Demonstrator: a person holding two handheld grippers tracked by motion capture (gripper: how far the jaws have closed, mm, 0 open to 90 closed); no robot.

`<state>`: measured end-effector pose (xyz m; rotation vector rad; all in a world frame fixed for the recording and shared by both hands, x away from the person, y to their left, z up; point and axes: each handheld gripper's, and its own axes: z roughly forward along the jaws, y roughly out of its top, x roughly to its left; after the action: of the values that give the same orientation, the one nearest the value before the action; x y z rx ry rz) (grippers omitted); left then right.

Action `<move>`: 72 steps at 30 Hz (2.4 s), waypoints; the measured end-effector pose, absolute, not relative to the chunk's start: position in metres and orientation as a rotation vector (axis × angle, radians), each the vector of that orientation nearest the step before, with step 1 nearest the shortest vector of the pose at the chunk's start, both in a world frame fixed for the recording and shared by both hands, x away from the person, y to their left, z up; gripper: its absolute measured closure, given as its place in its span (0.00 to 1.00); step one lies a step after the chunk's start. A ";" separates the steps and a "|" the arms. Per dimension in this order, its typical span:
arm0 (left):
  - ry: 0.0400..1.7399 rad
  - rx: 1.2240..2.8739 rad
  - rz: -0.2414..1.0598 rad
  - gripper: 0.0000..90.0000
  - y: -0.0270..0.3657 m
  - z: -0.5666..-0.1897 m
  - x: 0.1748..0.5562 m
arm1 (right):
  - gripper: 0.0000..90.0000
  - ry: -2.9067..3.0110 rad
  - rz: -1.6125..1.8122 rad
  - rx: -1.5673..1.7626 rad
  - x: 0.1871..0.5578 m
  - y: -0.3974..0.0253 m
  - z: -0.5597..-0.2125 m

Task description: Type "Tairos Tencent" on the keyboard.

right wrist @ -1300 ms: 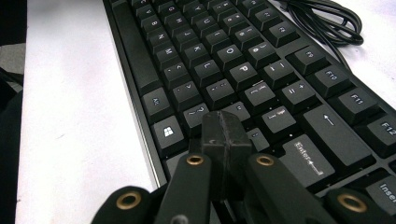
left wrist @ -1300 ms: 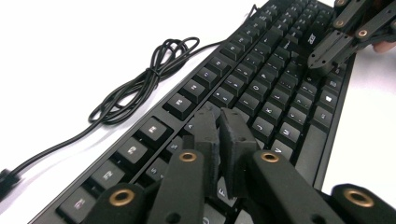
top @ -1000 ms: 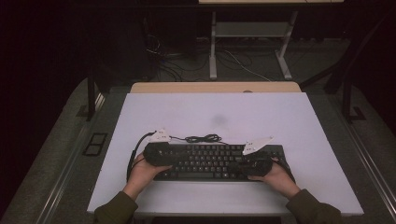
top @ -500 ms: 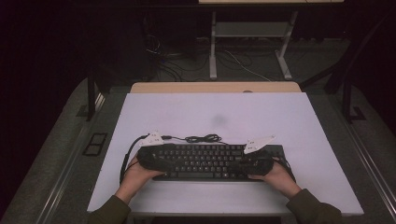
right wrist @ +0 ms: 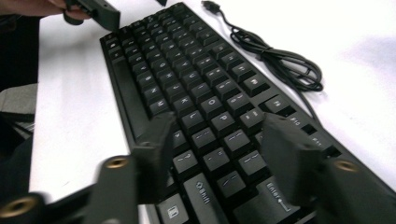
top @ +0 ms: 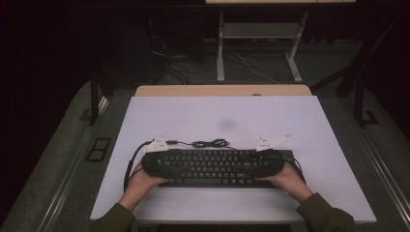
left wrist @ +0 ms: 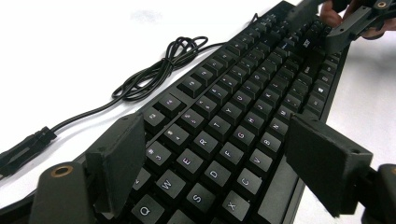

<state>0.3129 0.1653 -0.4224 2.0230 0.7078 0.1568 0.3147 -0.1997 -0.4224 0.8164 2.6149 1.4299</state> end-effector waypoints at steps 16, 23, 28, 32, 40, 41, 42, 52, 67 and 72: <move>0.704 2.026 0.160 0.27 0.168 -0.422 0.313 | 0.30 2.541 1.484 0.852 0.326 -0.195 -0.421; 0.706 2.039 0.167 0.40 0.173 -0.423 0.314 | 0.27 2.539 1.480 0.856 0.326 -0.194 -0.425; 0.705 2.049 0.170 0.54 0.174 -0.422 0.313 | 0.27 2.536 1.480 0.859 0.325 -0.193 -0.425; 0.697 2.078 0.183 0.64 0.175 -0.422 0.313 | 0.27 2.533 1.482 0.853 0.325 -0.193 -0.425; 0.688 2.106 0.177 0.80 0.179 -0.422 0.313 | 0.24 2.520 1.484 0.858 0.325 -0.193 -0.426; 0.692 2.106 0.175 0.81 0.179 -0.421 0.313 | 0.24 2.518 1.482 0.859 0.325 -0.193 -0.426; 0.688 2.115 0.173 0.84 0.180 -0.421 0.314 | 0.24 2.516 1.482 0.859 0.325 -0.193 -0.426; 0.707 2.142 0.141 0.99 0.187 -0.422 0.315 | 0.23 2.509 1.484 0.864 0.325 -0.193 -0.427; 0.714 2.212 0.123 0.99 0.189 -0.429 0.317 | 0.23 2.508 1.480 0.859 0.325 -0.193 -0.427; 0.718 2.212 0.119 0.99 0.188 -0.429 0.317 | 0.23 2.508 1.480 0.860 0.325 -0.193 -0.427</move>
<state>0.3170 0.1877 -0.4294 2.2123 0.7179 0.1192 0.3248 -0.1927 -0.4266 0.8601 2.5082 1.4798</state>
